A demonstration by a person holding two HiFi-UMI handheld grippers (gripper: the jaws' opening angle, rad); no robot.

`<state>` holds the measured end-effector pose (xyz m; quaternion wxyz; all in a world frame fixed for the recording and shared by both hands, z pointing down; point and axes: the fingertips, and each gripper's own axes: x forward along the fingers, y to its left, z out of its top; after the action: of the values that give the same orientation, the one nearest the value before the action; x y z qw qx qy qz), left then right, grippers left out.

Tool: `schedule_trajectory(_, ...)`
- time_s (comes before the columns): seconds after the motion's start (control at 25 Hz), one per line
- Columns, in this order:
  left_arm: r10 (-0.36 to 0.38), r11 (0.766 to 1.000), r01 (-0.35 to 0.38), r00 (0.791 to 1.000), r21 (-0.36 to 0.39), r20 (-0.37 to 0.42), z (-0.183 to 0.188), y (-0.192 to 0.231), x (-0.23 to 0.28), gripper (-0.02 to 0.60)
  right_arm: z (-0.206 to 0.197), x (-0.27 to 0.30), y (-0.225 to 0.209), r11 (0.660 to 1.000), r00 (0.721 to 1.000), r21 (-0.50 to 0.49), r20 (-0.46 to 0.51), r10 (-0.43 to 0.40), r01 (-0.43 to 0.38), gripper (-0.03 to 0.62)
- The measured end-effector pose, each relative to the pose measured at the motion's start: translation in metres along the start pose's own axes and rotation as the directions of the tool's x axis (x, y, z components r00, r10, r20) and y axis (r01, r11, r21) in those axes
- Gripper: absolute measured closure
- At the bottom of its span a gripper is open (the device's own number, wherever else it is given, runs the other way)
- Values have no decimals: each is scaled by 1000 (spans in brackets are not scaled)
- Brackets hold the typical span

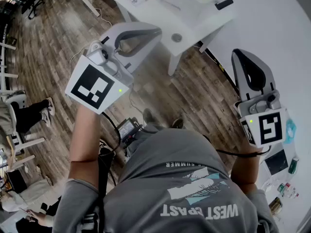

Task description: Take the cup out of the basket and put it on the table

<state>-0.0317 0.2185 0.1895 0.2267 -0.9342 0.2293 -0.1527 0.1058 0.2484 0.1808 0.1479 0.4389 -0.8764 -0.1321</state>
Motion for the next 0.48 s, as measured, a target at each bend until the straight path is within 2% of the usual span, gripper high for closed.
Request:
schedule_trajectory(0.36, 11, 1000, -11, 1000, 16, -18, 20, -31, 34, 571, -14, -32, -25, 1000, 1000, -5, 30, 10, -10, 583)
schedule_trajectory(0.48, 14, 1000, -13, 1000, 22, -27, 28, -42, 39, 571, -17, -45, -30, 999, 999, 24, 46, 21, -22, 582)
